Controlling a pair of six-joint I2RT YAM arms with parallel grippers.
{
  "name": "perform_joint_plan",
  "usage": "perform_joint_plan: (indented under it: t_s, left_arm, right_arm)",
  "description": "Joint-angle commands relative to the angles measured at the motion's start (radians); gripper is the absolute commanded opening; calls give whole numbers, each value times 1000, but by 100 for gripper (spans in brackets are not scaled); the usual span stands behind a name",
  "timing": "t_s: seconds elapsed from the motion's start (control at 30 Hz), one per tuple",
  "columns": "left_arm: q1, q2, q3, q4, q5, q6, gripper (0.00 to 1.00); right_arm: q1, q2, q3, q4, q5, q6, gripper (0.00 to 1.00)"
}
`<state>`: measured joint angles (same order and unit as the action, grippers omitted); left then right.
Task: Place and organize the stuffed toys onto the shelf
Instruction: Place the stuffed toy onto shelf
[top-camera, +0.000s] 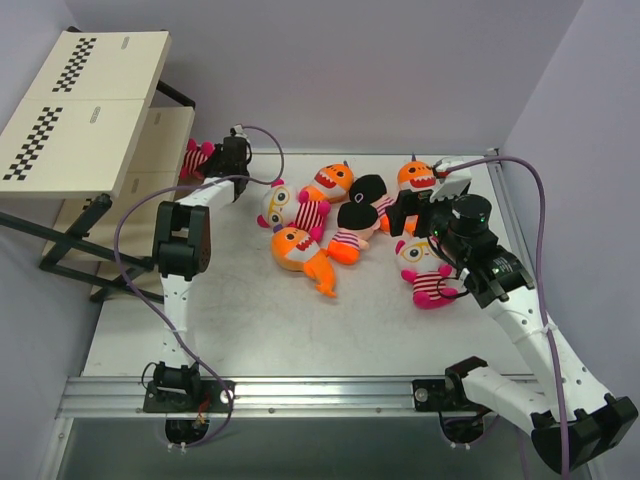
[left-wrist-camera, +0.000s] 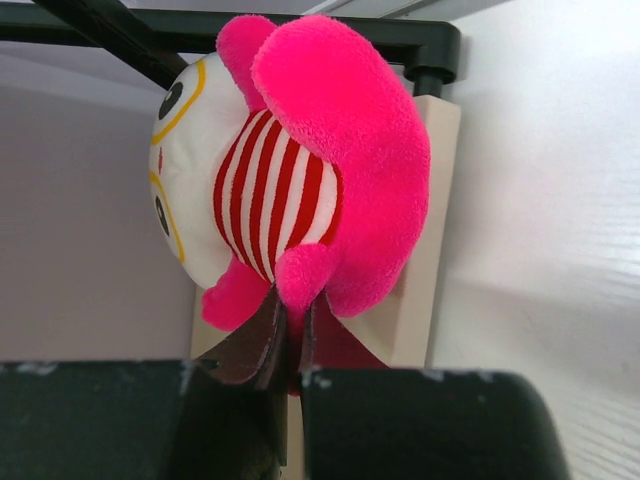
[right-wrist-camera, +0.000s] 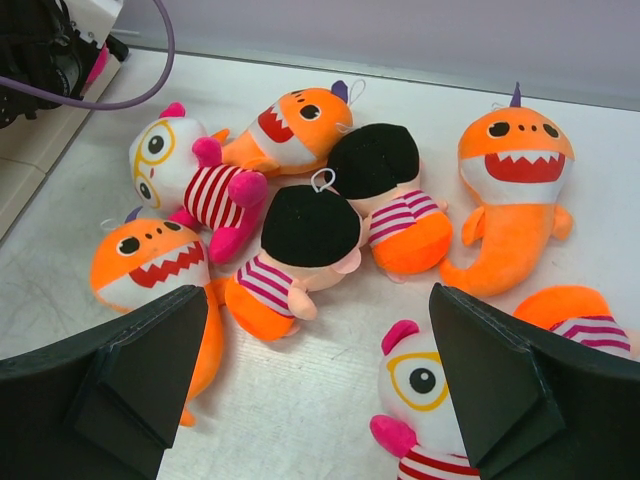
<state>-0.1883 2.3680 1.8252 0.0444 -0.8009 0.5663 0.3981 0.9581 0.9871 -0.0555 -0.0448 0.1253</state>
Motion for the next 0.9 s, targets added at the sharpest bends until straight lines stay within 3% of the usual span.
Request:
perform_joint_plan:
  t_s: [0.0,0.43,0.6,0.87]
  left_arm:
    - [18,17,72,15,-46,-2,2]
    - [39,43,83,-18,-44,-51,3]
    - [39,46,89,-38,-35,-69,19]
    - [39,34,94,-43,-23,-95,32]
  right_arm:
    - [-7,-4,-8,48,6,-16,99]
    - [-10,-2,-10,48,3,-18,99]
    - [-10,-5,-8,48,2,-19,100]
    - [-12,-15,-10,42,2,-18,99]
